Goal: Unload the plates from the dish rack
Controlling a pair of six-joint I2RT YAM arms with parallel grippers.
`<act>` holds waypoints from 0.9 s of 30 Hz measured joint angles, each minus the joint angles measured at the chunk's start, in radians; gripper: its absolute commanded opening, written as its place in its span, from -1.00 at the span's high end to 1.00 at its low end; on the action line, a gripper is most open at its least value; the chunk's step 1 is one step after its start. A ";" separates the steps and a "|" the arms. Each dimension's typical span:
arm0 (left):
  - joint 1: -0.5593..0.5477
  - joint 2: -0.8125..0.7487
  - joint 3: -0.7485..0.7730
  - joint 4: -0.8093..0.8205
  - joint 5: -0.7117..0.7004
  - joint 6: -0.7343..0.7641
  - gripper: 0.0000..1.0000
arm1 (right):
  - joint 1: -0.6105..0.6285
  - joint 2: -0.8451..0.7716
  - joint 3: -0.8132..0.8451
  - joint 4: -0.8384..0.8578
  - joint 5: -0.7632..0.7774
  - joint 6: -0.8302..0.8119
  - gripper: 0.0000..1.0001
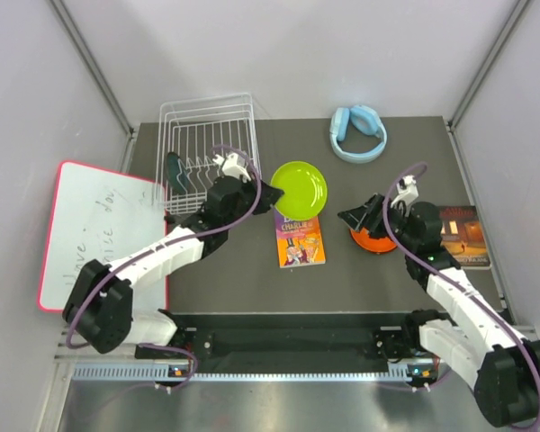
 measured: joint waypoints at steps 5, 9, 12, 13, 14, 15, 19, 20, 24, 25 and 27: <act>-0.054 0.029 -0.046 0.116 0.063 -0.053 1.00 | 0.045 0.064 -0.020 0.124 -0.003 0.067 -0.68; -0.103 0.077 -0.054 0.164 0.091 -0.073 1.00 | 0.056 0.107 -0.045 0.240 -0.016 0.110 -0.37; -0.134 0.089 -0.063 0.180 0.099 -0.079 1.00 | 0.058 0.149 -0.058 0.307 -0.032 0.132 0.57; -0.142 0.092 -0.064 0.185 0.103 -0.080 1.00 | 0.058 0.167 -0.058 0.328 -0.037 0.135 0.89; -0.148 0.096 -0.064 0.195 0.105 -0.081 1.00 | 0.059 0.182 -0.059 0.341 -0.034 0.138 1.00; -0.149 0.096 -0.064 0.199 0.105 -0.081 0.88 | 0.051 0.191 -0.068 0.358 -0.037 0.157 1.00; -0.132 0.098 -0.067 0.216 0.125 -0.093 -0.37 | 0.045 0.158 -0.084 0.394 -0.043 0.202 1.00; -0.138 0.098 -0.065 0.211 0.122 -0.076 -0.64 | 0.046 0.136 -0.082 0.375 -0.031 0.185 1.00; -0.153 0.096 -0.033 0.155 0.081 0.003 -0.98 | 0.005 0.002 -0.071 0.158 0.061 0.093 1.00; -0.154 0.092 -0.021 0.135 0.054 0.026 -0.98 | -0.018 -0.030 -0.060 0.093 0.096 0.068 1.00; -0.154 0.077 0.000 0.087 -0.005 0.077 -0.98 | -0.085 -0.077 -0.032 -0.018 0.138 0.023 1.00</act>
